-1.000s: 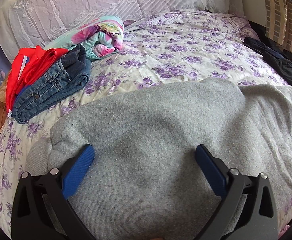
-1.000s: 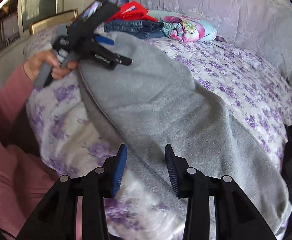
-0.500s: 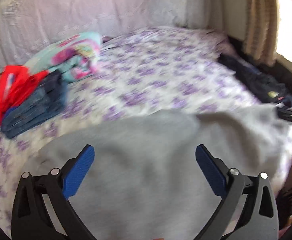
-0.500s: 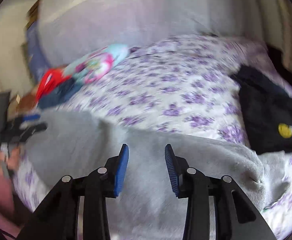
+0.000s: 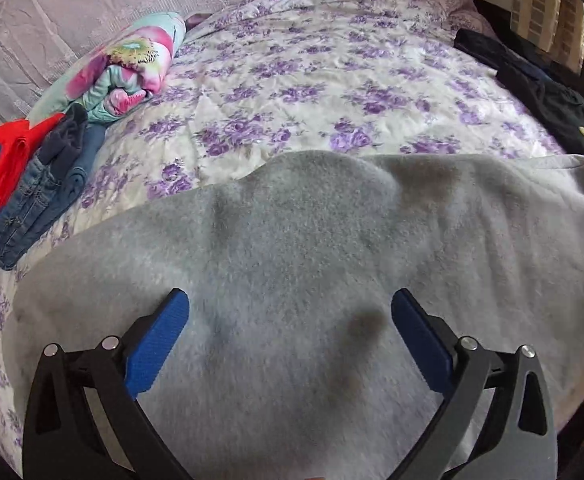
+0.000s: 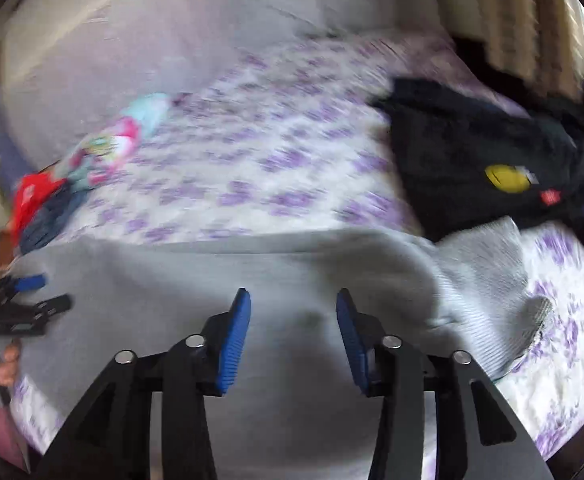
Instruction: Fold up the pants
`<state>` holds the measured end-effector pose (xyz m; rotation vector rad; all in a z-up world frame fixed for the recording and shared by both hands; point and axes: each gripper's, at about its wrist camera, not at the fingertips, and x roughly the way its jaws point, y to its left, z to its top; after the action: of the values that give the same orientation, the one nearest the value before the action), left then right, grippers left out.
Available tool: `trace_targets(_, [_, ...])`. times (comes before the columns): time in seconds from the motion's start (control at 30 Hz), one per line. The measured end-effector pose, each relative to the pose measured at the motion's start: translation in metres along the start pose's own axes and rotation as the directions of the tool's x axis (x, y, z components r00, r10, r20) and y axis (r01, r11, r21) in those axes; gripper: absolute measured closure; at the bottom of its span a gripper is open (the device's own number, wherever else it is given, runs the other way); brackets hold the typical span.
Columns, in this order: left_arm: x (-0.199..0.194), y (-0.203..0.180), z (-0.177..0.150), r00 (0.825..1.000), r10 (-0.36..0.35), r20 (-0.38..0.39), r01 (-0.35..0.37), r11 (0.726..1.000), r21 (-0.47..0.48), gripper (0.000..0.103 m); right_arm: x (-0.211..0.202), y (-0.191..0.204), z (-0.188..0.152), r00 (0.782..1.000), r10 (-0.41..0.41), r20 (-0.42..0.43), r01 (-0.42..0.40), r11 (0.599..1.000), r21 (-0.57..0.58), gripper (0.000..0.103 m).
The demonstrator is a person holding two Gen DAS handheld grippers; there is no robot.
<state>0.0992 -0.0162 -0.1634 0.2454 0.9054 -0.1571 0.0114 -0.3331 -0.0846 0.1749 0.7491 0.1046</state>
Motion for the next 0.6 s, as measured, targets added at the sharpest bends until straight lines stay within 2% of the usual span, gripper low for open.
trace_targets(0.07, [-0.011,-0.001,-0.010,1.000,-0.018,0.020,0.018,1.000,-0.006,0.004,-0.020,0.037,-0.011,0.994,0.102,0.035,-0.097,0.987,-0.125,0.057])
trace_targets(0.13, [-0.003,-0.005,-0.024,1.000,0.010,-0.009,-0.010,1.000,0.004,0.004,-0.021,0.058,-0.024,0.989,0.146,0.014,-0.139,0.967,-0.211,0.047])
trace_targets(0.2, [0.001,-0.010,-0.038,0.998,0.044,0.042,-0.045,0.998,0.032,0.004,0.002,0.069,-0.043,0.988,0.124,-0.087,-0.143,0.952,-0.270,0.041])
trace_targets(0.23, [-0.003,-0.011,-0.041,0.997,0.052,0.054,-0.054,0.998,0.039,0.004,0.016,0.071,-0.055,0.988,0.083,-0.127,-0.118,0.946,-0.301,0.041])
trace_targets(0.3, [-0.015,-0.008,-0.042,0.998,0.023,0.051,-0.026,0.998,0.052,0.004,0.010,0.077,-0.062,0.997,0.058,-0.058,-0.074,0.936,-0.344,0.041])
trace_targets(0.33, [-0.021,-0.004,-0.043,0.999,0.006,0.054,-0.009,0.999,0.051,0.004,0.006,0.080,-0.061,0.997,0.045,-0.057,-0.063,0.932,-0.358,0.041])
trace_targets(0.4, [-0.034,0.011,-0.042,0.996,0.007,0.085,-0.010,1.000,0.029,0.004,-0.010,0.081,-0.056,0.995,0.090,-0.030,-0.095,0.934,-0.345,0.040])
trace_targets(0.47, [-0.043,0.032,-0.040,0.992,0.072,0.105,-0.070,0.997,-0.026,0.004,-0.025,0.076,-0.051,0.989,0.148,0.009,-0.139,0.944,-0.299,0.037])
trace_targets(0.53, [-0.039,0.048,-0.039,0.988,0.133,0.075,-0.126,0.988,-0.090,0.004,-0.038,0.067,-0.048,0.988,0.143,0.057,-0.126,0.964,-0.233,0.035])
trace_targets(0.6, [-0.033,0.057,-0.036,0.992,0.120,0.045,-0.112,0.983,-0.143,0.004,-0.046,0.049,-0.045,0.989,0.104,0.104,-0.091,0.988,-0.124,0.034])
